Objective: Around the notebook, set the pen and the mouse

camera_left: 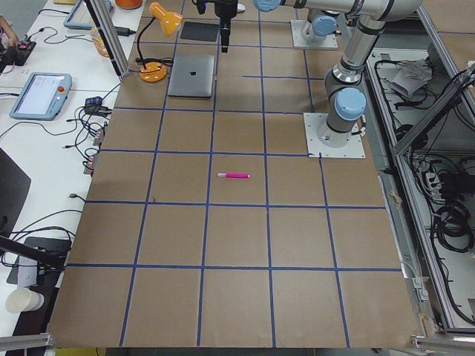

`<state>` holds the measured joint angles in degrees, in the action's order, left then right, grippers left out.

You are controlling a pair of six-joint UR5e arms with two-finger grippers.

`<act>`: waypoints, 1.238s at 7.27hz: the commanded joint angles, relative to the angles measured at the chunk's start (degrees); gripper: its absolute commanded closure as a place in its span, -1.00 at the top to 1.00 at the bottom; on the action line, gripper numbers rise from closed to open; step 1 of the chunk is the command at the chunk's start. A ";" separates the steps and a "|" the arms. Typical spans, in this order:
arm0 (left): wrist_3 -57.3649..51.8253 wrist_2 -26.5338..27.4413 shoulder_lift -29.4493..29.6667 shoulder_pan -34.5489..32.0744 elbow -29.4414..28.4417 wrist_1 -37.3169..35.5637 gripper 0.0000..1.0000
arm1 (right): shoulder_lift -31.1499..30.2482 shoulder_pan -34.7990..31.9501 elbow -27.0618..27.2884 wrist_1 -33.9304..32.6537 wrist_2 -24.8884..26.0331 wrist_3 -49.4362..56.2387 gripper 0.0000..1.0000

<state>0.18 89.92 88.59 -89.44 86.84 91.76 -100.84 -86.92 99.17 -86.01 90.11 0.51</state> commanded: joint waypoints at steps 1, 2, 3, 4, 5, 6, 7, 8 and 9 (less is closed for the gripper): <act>0.00 0.08 0.26 0.14 0.00 -0.17 1.00 | 0.11 0.00 0.41 -0.12 -0.19 -0.15 1.00; 0.00 0.08 0.35 0.05 -0.17 -0.26 1.00 | 0.20 0.00 0.32 -0.12 0.67 0.02 1.00; -0.09 0.08 0.18 0.23 0.00 -0.17 1.00 | 0.64 0.09 0.41 0.14 0.33 0.54 1.00; -3.31 0.43 0.61 2.14 0.17 -0.09 1.00 | 0.82 0.43 0.50 -0.20 -0.19 0.46 1.00; -7.52 0.52 1.57 6.08 0.79 -0.09 1.00 | 0.90 1.31 0.50 -0.73 -0.20 0.46 1.00; -11.13 0.44 1.93 10.38 2.44 -0.69 1.00 | 1.69 3.06 0.41 -1.17 0.76 -0.24 1.00; -17.77 0.52 3.33 14.34 5.85 -3.05 1.00 | 3.87 6.82 0.06 -1.61 0.60 0.54 1.00; -24.98 0.35 3.77 20.12 10.94 -9.86 1.00 | 7.29 10.94 0.06 -6.40 0.59 0.72 1.00; -33.14 0.17 4.91 25.22 16.56 -18.28 1.00 | 11.50 13.94 0.58 -12.02 0.94 4.98 1.00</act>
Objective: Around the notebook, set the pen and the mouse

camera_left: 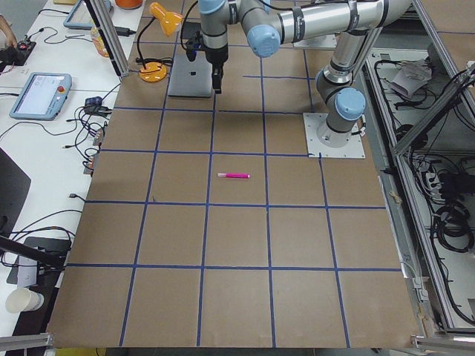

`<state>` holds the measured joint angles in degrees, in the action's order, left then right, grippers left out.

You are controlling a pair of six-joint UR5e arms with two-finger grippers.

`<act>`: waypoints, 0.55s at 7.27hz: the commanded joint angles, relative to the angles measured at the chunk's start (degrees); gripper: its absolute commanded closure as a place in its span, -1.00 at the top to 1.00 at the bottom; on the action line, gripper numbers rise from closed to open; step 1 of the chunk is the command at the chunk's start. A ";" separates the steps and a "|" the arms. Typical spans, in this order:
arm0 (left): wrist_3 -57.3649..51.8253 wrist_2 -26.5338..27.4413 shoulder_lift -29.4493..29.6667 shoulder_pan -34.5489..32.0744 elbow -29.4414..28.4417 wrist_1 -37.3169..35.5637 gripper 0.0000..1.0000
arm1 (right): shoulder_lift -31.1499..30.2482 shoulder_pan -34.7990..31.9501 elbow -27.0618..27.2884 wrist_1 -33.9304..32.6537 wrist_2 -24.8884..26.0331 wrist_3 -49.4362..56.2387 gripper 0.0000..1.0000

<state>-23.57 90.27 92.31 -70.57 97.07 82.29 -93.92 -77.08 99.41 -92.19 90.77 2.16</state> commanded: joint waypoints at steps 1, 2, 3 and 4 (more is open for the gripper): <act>-15.31 -0.18 3.21 9.28 12.21 -18.64 1.00 | 8.01 6.30 0.26 -9.81 0.81 9.64 1.00; -20.33 -0.53 5.58 13.06 17.75 -28.75 1.00 | 9.18 9.63 0.52 -12.46 0.81 15.80 1.00; -23.07 -0.80 8.56 16.75 21.72 -35.72 1.00 | 10.76 12.27 1.04 -12.66 0.55 19.34 1.00; -23.45 -0.71 11.55 17.74 22.98 -38.84 1.00 | 12.95 14.91 2.53 -16.84 0.81 22.16 1.00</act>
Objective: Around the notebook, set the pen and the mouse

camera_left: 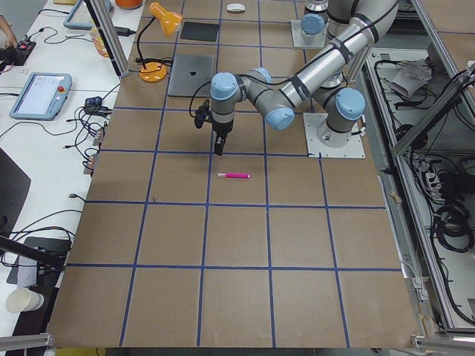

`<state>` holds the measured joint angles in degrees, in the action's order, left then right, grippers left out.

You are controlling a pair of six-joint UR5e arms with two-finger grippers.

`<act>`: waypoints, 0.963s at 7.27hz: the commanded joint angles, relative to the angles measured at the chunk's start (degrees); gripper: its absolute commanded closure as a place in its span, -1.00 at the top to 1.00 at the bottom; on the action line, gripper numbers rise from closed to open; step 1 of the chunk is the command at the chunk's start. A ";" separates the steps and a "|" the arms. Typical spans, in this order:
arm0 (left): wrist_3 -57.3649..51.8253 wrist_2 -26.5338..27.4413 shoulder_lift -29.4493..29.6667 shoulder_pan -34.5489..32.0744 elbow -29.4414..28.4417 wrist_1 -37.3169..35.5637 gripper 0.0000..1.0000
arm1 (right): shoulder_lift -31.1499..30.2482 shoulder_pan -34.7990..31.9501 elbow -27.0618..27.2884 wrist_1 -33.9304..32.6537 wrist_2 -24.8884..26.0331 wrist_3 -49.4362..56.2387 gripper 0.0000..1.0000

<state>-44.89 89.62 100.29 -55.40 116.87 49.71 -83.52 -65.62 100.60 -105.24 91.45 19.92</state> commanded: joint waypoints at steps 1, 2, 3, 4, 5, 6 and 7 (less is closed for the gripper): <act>-2.30 0.63 6.47 2.75 2.84 -6.47 1.00 | 3.79 6.35 3.53 -9.23 0.13 11.13 1.00; -2.30 0.73 8.58 2.92 2.67 -6.73 1.00 | 4.24 8.47 5.37 -11.72 0.05 15.63 1.00; -2.39 0.64 9.30 3.80 2.92 -8.82 0.52 | 5.46 10.23 6.96 -12.36 -0.39 16.37 1.00; -2.39 0.55 9.83 5.55 2.84 -10.58 0.47 | 7.56 11.12 7.58 -17.06 0.04 17.34 1.00; -2.30 0.64 10.01 6.00 2.93 -10.60 0.18 | 9.58 12.26 8.03 -18.59 -0.21 20.65 1.00; -2.13 0.73 10.01 6.00 2.84 -10.60 -0.24 | 10.91 13.49 8.38 -18.60 -0.83 22.08 1.00; -2.13 0.81 9.84 6.00 2.93 -10.60 -0.63 | 11.88 13.59 8.64 -19.99 -0.75 22.01 1.00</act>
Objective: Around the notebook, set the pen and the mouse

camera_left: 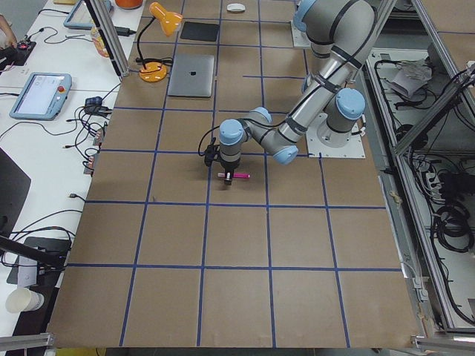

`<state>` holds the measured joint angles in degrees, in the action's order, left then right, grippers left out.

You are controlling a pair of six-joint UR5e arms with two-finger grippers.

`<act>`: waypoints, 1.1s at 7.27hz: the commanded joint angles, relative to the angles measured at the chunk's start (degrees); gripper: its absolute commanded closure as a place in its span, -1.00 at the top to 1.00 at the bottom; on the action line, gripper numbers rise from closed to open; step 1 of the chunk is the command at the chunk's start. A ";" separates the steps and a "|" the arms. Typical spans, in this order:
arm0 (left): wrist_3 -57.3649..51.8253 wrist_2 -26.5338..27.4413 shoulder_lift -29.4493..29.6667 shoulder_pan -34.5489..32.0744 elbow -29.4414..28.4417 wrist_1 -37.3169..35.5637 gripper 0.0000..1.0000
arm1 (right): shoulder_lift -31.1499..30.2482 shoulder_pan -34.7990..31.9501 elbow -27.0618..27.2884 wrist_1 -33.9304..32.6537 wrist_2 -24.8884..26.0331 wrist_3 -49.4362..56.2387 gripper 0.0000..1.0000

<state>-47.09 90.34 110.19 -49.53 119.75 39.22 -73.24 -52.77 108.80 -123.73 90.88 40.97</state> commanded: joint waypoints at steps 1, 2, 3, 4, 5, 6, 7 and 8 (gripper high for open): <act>0.16 0.10 -0.15 0.14 0.14 -0.10 -0.86 | 2.48 0.74 1.32 -1.87 -0.26 0.78 1.00; 0.51 0.18 -0.23 0.14 0.22 -0.02 -0.99 | 2.92 0.74 2.63 -4.39 0.26 0.61 1.00; 0.60 0.18 -0.84 0.14 0.22 0.51 -1.00 | 3.01 0.74 4.12 -5.11 0.53 0.61 1.00; 0.77 0.10 -1.37 -0.21 0.22 1.12 -1.00 | 3.53 0.74 4.49 -5.82 0.62 0.87 1.00; 0.86 0.01 -1.38 -0.21 0.22 1.39 -1.00 | 4.32 0.74 4.58 -6.87 0.70 0.78 1.00; 0.86 0.01 -1.29 -0.21 0.22 1.39 -1.00 | 4.42 0.74 5.01 -6.97 0.79 0.87 1.00; 0.86 -0.25 -1.29 -0.21 -0.30 2.61 -1.00 | 4.33 0.74 4.93 -6.97 3.32 0.78 1.00; 0.95 -0.60 -1.20 -0.21 -0.30 2.88 -1.00 | 4.42 0.74 5.02 -6.97 4.21 0.69 1.00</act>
<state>-46.21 90.08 108.91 -49.74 119.61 41.50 -68.91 -52.03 113.71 -130.63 93.63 41.75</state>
